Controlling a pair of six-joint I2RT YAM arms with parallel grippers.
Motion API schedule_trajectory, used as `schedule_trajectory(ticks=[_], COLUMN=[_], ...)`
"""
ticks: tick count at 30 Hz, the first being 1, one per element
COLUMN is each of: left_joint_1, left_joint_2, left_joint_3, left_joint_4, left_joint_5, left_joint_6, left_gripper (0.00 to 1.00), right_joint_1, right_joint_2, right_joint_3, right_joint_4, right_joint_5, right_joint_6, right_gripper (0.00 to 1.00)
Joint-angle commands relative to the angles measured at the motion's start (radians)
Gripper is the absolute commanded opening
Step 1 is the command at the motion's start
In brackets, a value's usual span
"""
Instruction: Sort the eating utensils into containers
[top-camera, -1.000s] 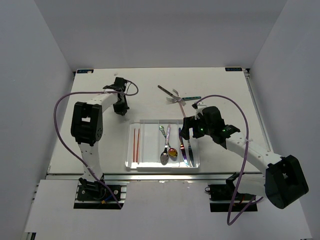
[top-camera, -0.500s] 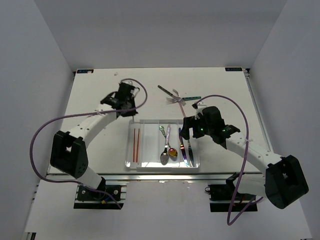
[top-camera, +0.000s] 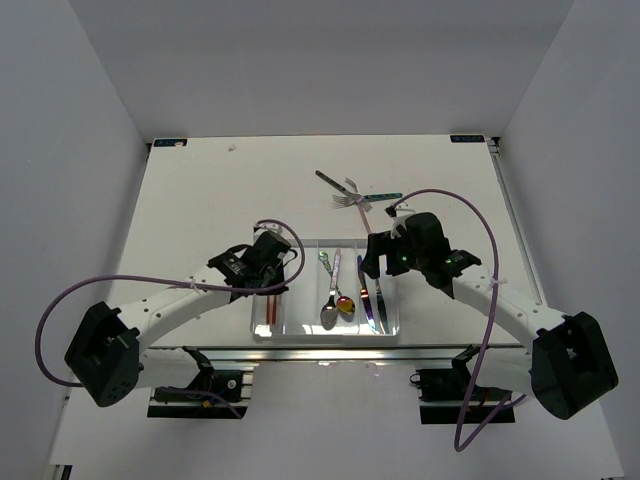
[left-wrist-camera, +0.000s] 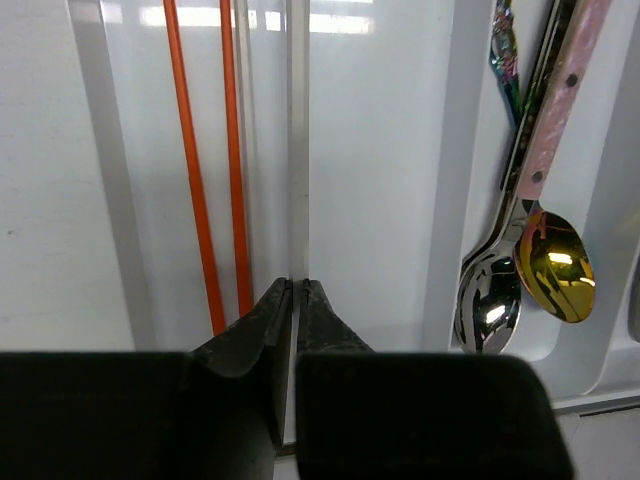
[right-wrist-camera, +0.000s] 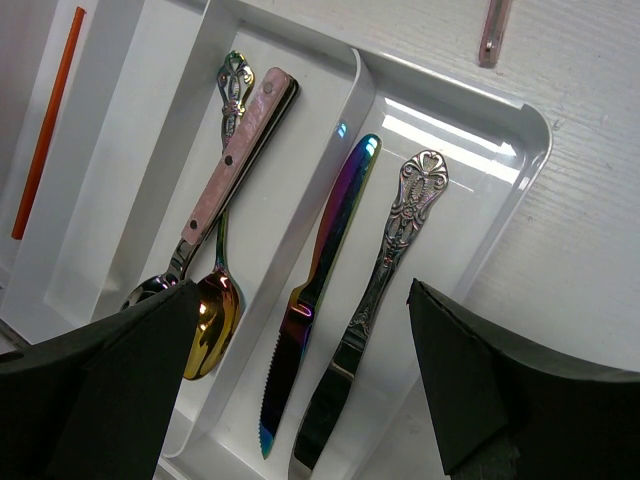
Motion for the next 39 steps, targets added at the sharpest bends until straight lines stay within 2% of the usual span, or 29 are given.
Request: schedule_trajectory(ticks=[1,7,16,17,18,19,23,25,29,31,33,34,36,37,39], left_joint_1=[-0.026,-0.047,-0.049,-0.049,-0.049,-0.049,-0.047,-0.049,-0.047,-0.047,-0.049,-0.047,-0.030,-0.009,0.103], left_joint_2=[-0.007,-0.029,-0.030,-0.030,-0.029,-0.029,-0.047,-0.072,-0.112,-0.128,-0.129,-0.119,-0.067,-0.031,0.002], left_joint_3=[-0.053,-0.146,-0.152,-0.151,-0.149,-0.145,-0.116,-0.087,-0.013,0.042,0.099,0.120,0.170,0.205,0.236], left_joint_4=[0.033,0.054,0.034,0.030,0.019,0.014,-0.016,-0.041,-0.079,-0.105,-0.127,-0.141,-0.174,-0.174,-0.142], left_joint_5=[-0.026,-0.047,-0.053,-0.063,-0.064,-0.069,-0.083,-0.095,-0.118,-0.174,-0.236,-0.320,-0.386,-0.415,-0.343], left_joint_6=[-0.059,-0.093,-0.096,-0.096,-0.093,-0.091,-0.085,-0.078,-0.061,-0.042,-0.001,0.014,0.062,0.079,0.139], left_gripper=[0.00,0.00,0.00,0.02,0.10,0.24,0.47,0.55,0.59,0.62,0.85,0.91,0.98,0.98,0.98], right_joint_1=[-0.005,-0.005,-0.005,-0.005,-0.005,-0.005,-0.005,-0.005,-0.005,-0.005,-0.005,-0.005,-0.005,-0.010,-0.028], right_joint_2=[-0.003,0.006,0.018,0.020,0.023,0.025,0.031,0.031,0.020,0.015,0.021,0.043,0.081,0.131,0.214], right_joint_3=[0.024,0.026,0.030,0.030,0.032,0.032,0.038,0.041,0.049,0.059,0.075,0.088,0.160,0.221,0.285], right_joint_4=[0.012,0.009,0.007,0.009,0.010,0.010,0.009,0.007,0.010,0.022,0.032,0.033,-0.005,-0.017,-0.048], right_joint_5=[0.003,-0.002,-0.008,-0.008,-0.010,-0.011,-0.010,-0.011,0.001,0.016,0.044,0.055,0.099,0.116,0.128], right_joint_6=[-0.006,-0.007,-0.009,-0.007,-0.007,-0.007,-0.009,-0.007,0.000,0.013,0.026,0.025,0.017,0.013,-0.026], right_gripper=[0.89,0.89,0.89,0.89,0.89,0.89,0.89,0.89,0.89,0.89,0.89,0.89,0.90,0.89,0.89])
